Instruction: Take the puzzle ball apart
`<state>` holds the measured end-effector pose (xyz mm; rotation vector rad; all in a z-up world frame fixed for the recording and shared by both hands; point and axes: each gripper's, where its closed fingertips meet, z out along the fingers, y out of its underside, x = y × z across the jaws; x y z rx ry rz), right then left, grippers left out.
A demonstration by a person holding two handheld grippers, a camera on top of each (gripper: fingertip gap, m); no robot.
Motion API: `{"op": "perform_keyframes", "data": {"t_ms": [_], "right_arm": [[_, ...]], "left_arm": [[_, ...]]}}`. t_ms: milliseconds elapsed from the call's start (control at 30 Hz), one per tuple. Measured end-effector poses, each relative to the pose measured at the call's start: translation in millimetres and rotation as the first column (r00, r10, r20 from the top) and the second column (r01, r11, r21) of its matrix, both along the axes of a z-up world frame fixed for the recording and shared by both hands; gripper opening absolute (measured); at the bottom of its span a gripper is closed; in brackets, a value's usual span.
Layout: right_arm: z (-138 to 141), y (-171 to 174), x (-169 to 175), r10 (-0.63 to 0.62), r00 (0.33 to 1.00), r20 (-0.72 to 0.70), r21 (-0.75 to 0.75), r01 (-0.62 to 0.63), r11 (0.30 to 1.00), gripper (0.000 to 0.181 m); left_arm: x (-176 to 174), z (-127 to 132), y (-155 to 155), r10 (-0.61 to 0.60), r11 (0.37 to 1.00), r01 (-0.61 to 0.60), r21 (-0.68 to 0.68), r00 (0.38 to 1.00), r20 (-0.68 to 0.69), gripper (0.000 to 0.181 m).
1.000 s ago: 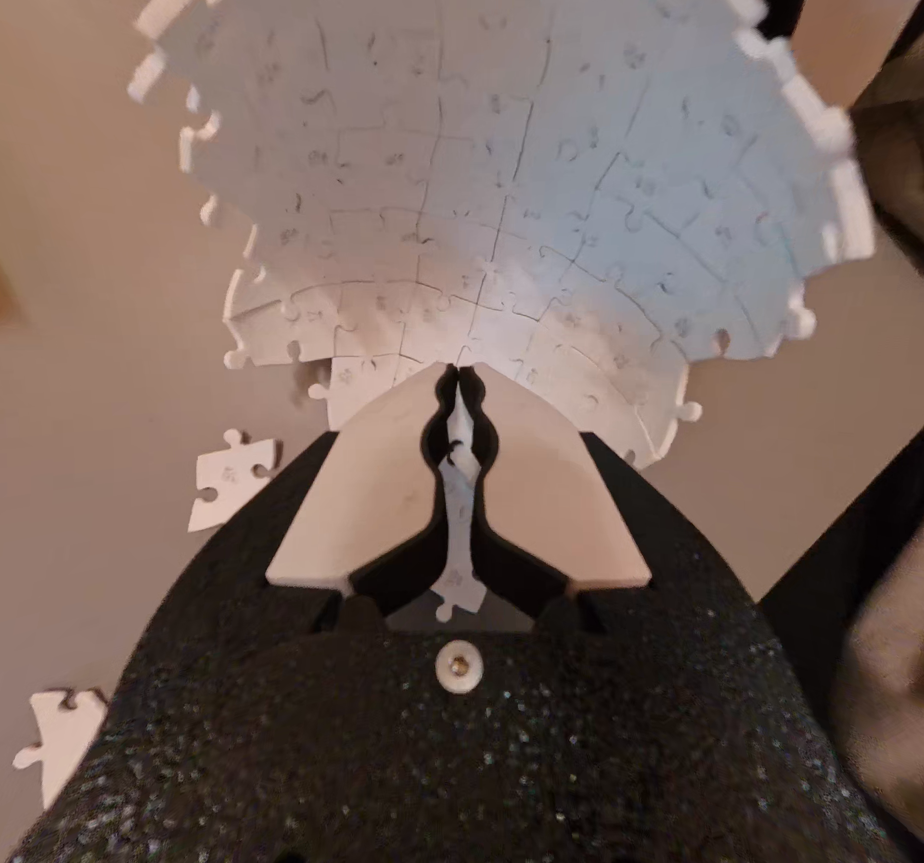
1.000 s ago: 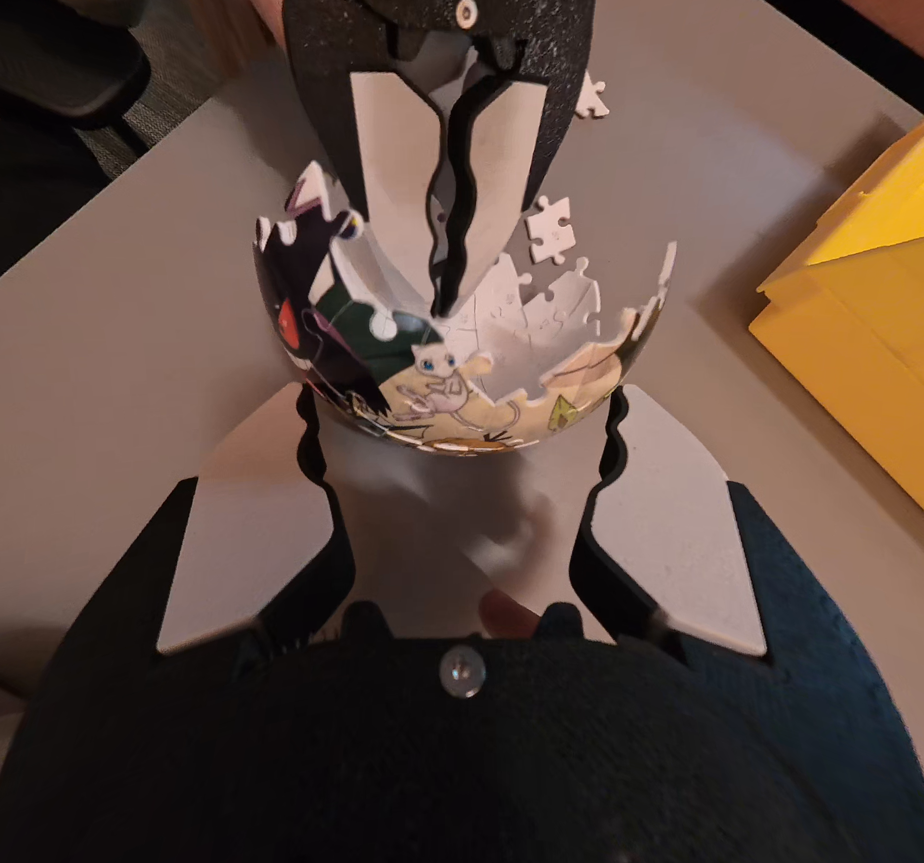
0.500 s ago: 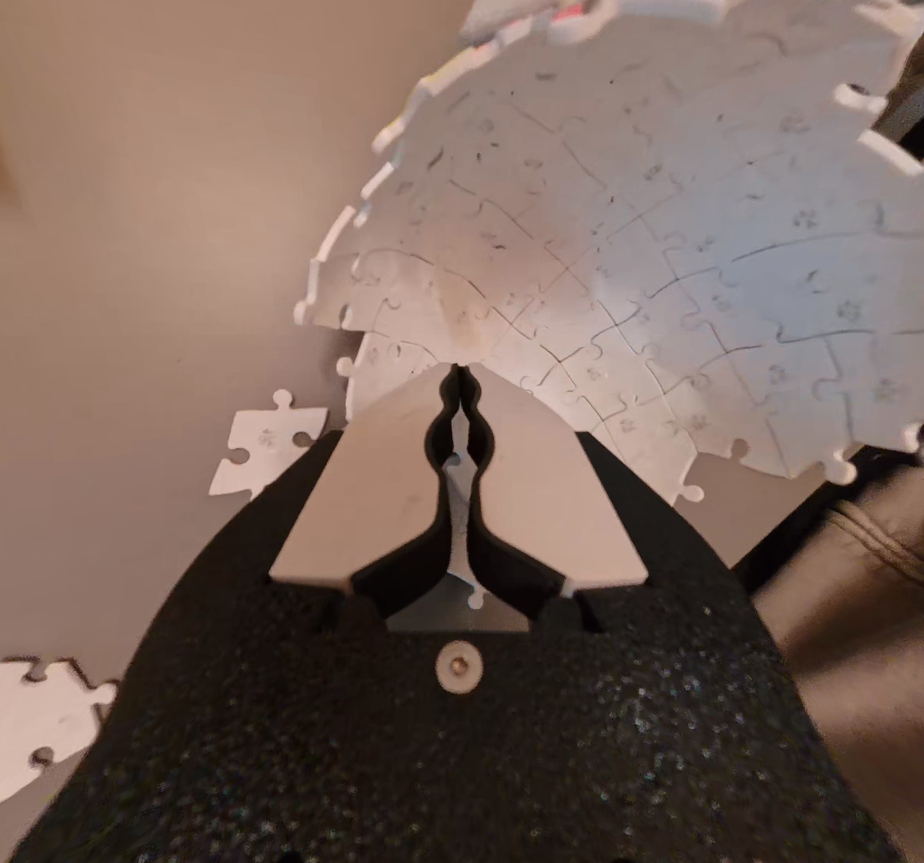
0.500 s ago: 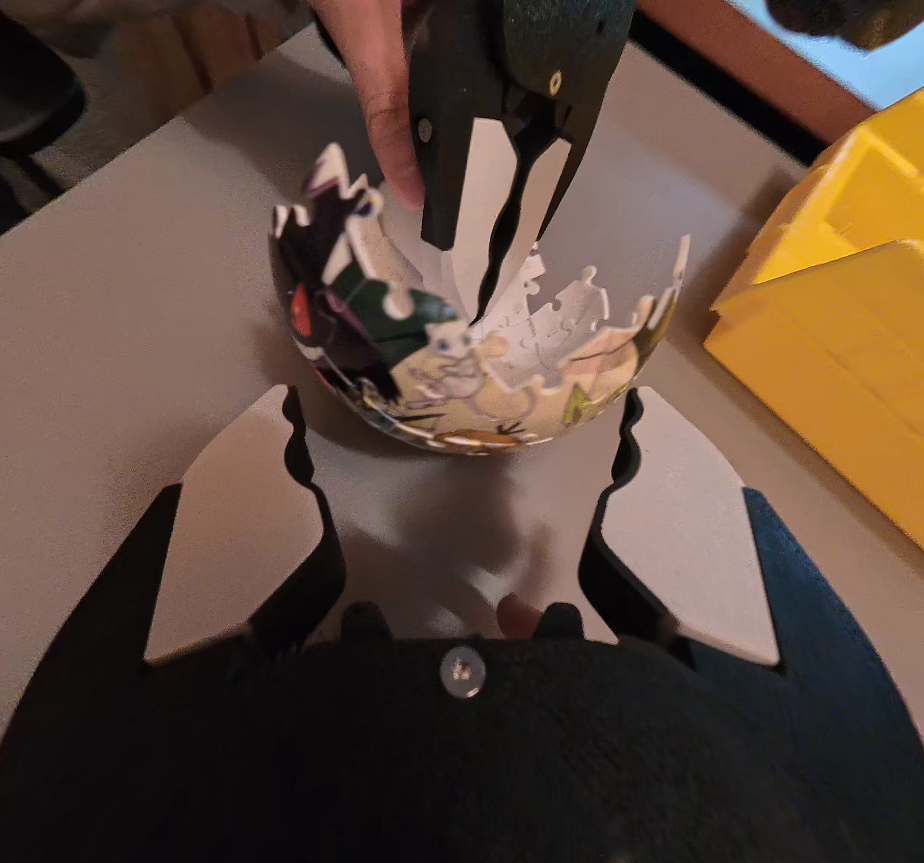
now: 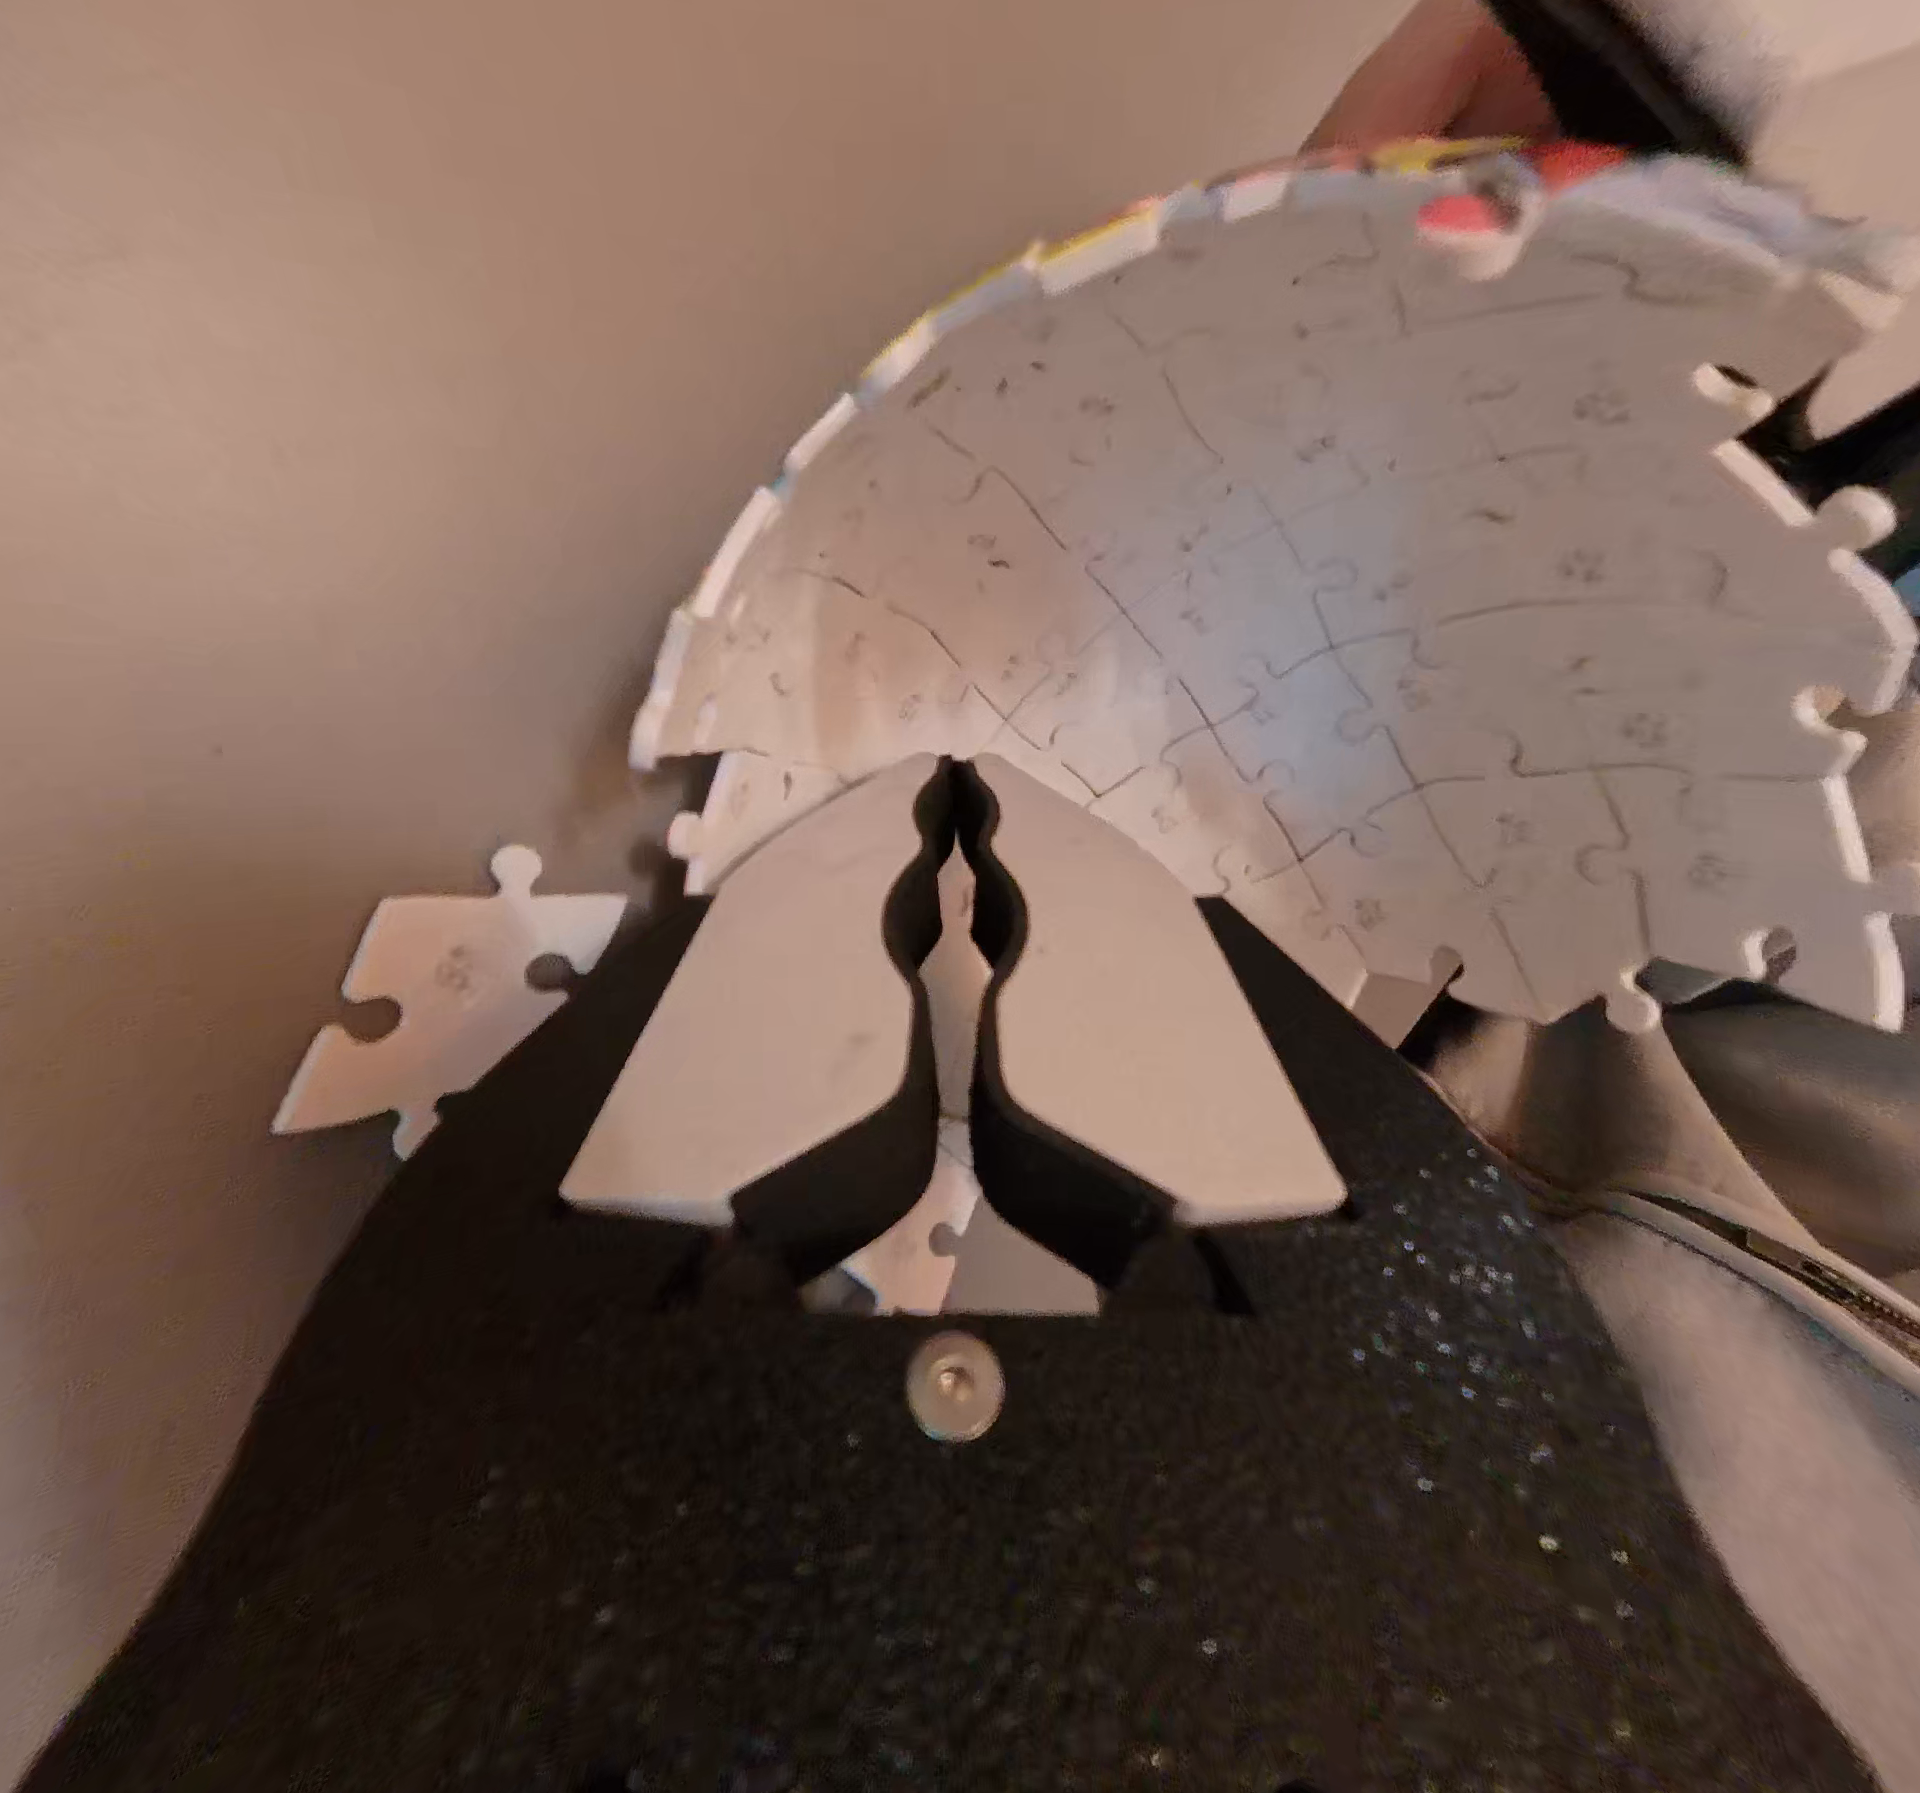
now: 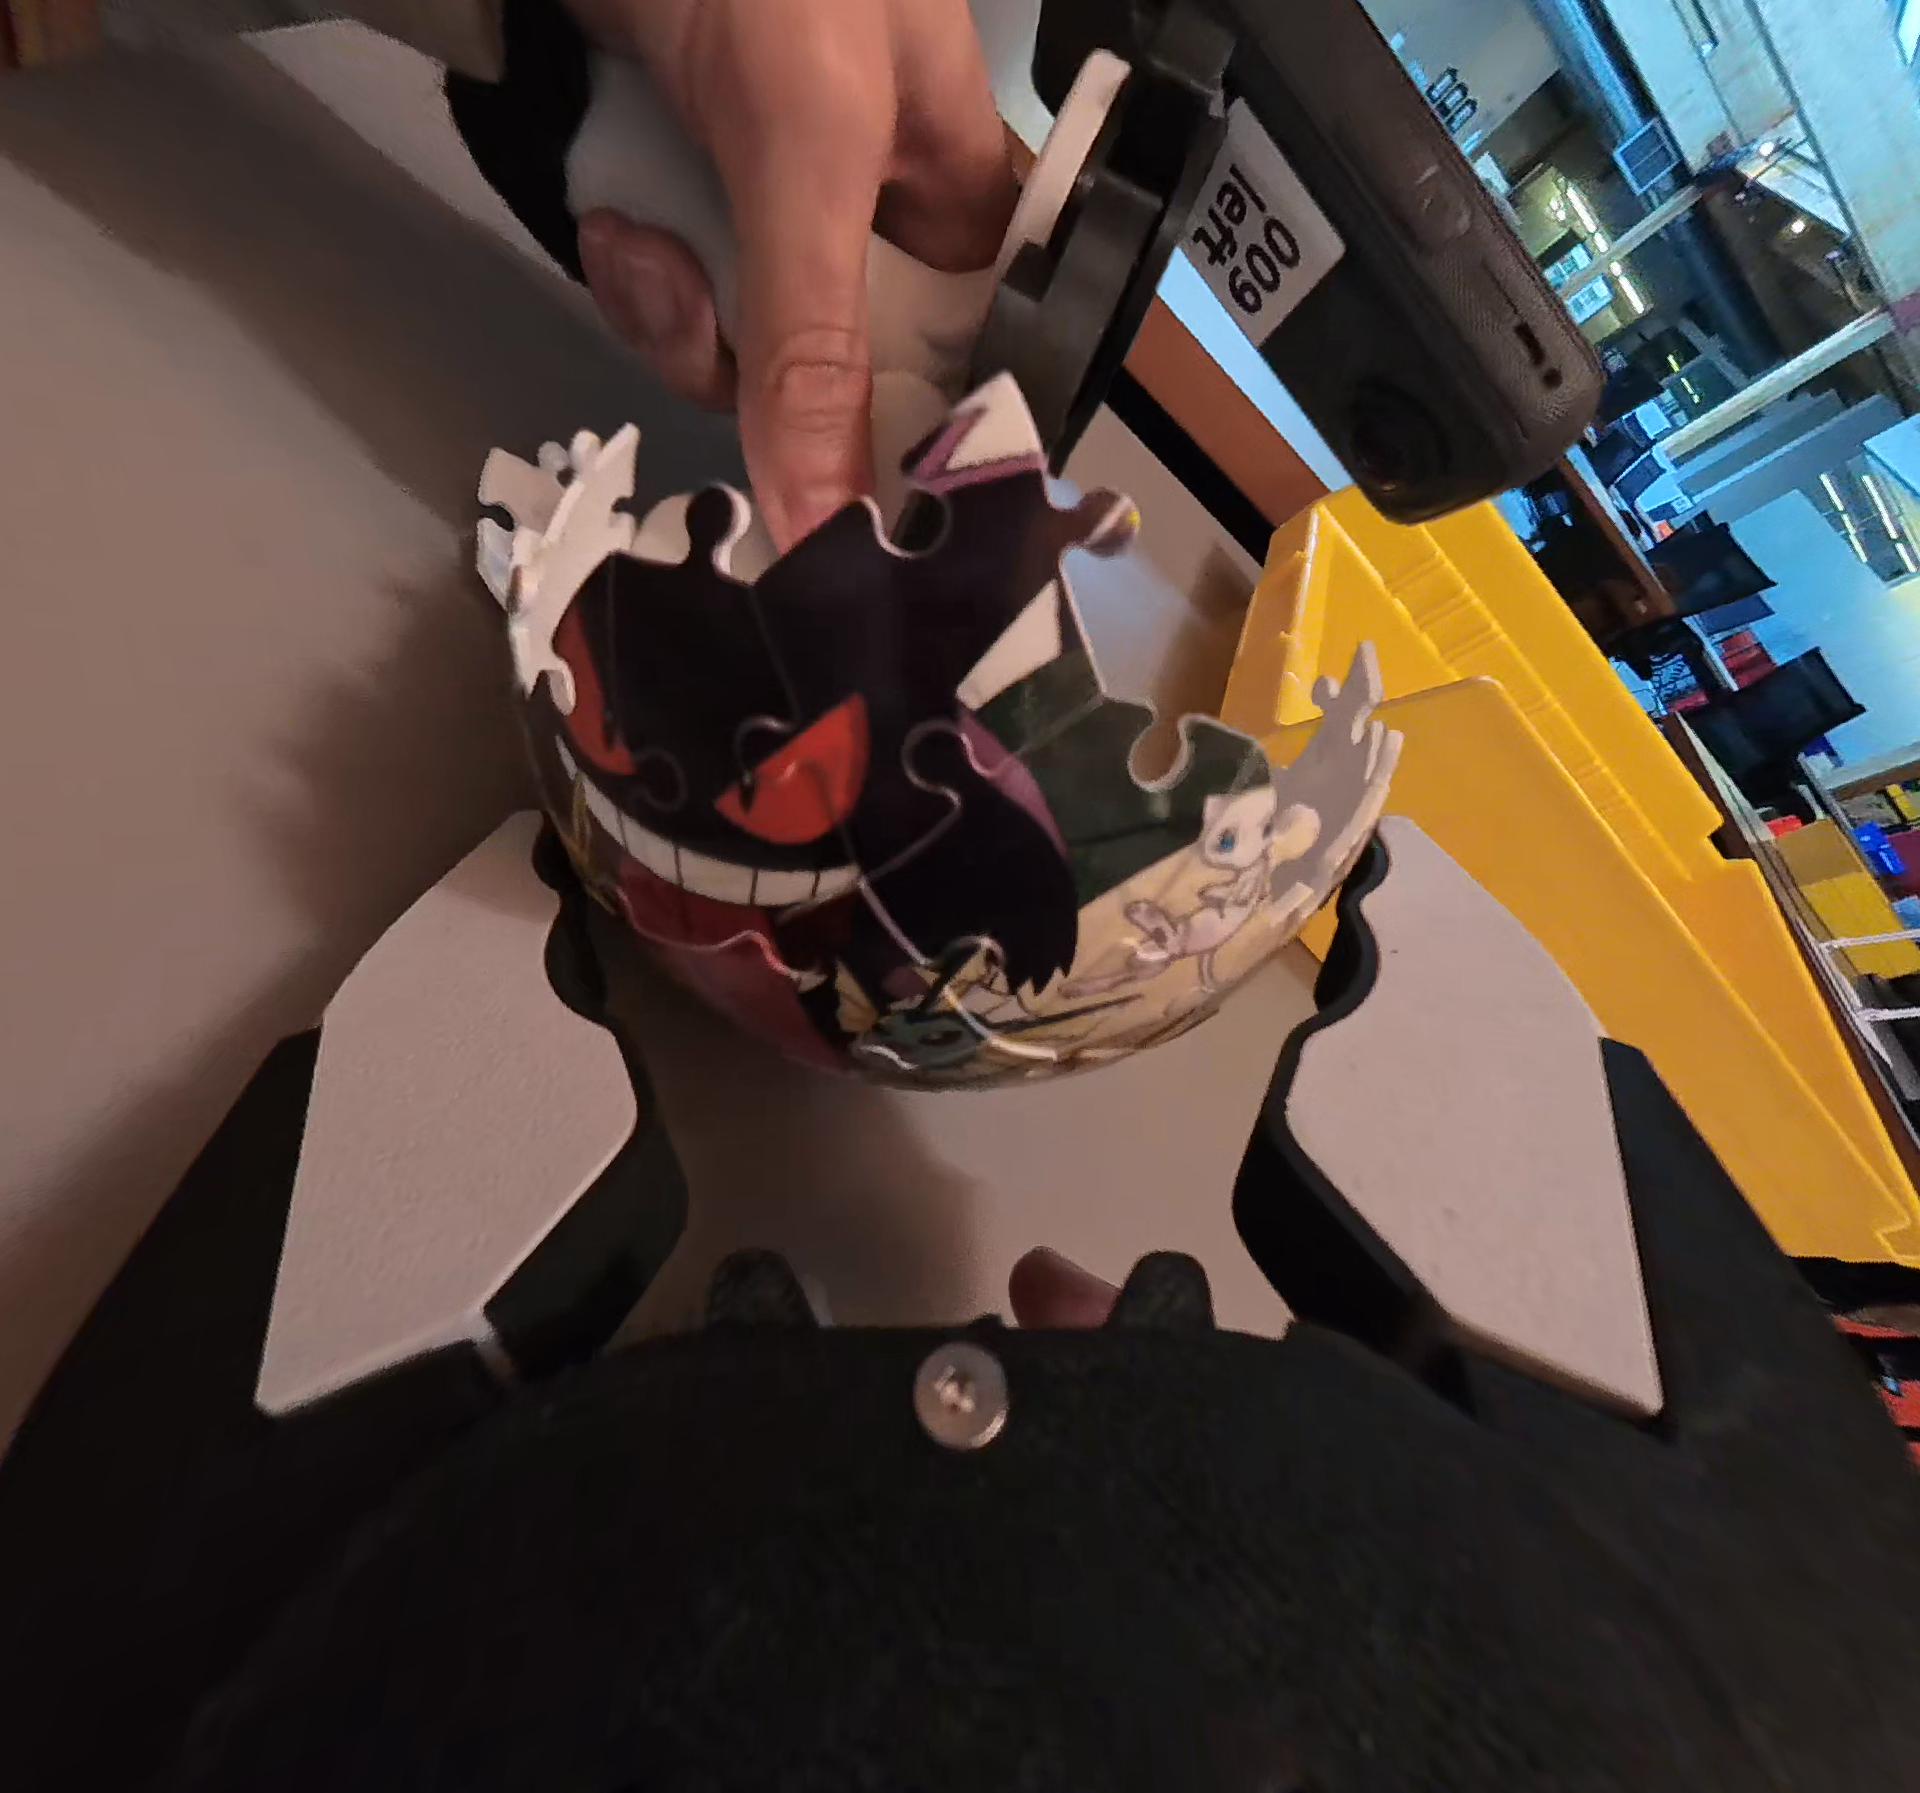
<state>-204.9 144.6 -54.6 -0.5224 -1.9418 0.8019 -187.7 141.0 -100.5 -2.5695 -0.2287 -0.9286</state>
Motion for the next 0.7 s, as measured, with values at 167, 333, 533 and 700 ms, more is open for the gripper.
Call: {"op": "perform_keyframes", "data": {"t_ms": [167, 333, 533, 700], "right_arm": [[1, 4, 10, -0.014, 1.0, 0.011, 0.028, 0.014, 1.0, 0.134], [3, 13, 36, -0.025, 0.998, 0.062, 0.002, 0.025, 1.0, 0.134], [6, 37, 93, -0.081, 0.99, 0.114, 0.007, 0.081, 0.997, 0.133], [5, 60, 155, -0.163, 0.981, 0.109, -0.016, 0.166, 0.986, 0.133]], "left_arm": [[8, 0, 4, -0.029, 0.999, 0.029, -0.032, 1.0, -0.008, 0.0], [42, 3, 8, -0.14, 0.988, 0.142, -0.057, 0.99, 0.028, 0.0], [98, 6, 30, -0.221, 0.973, 0.226, -0.05, 0.971, 0.095, 0.0], [162, 7, 52, -0.331, 0.94, 0.339, -0.048, 0.936, 0.121, 0.0]]}}
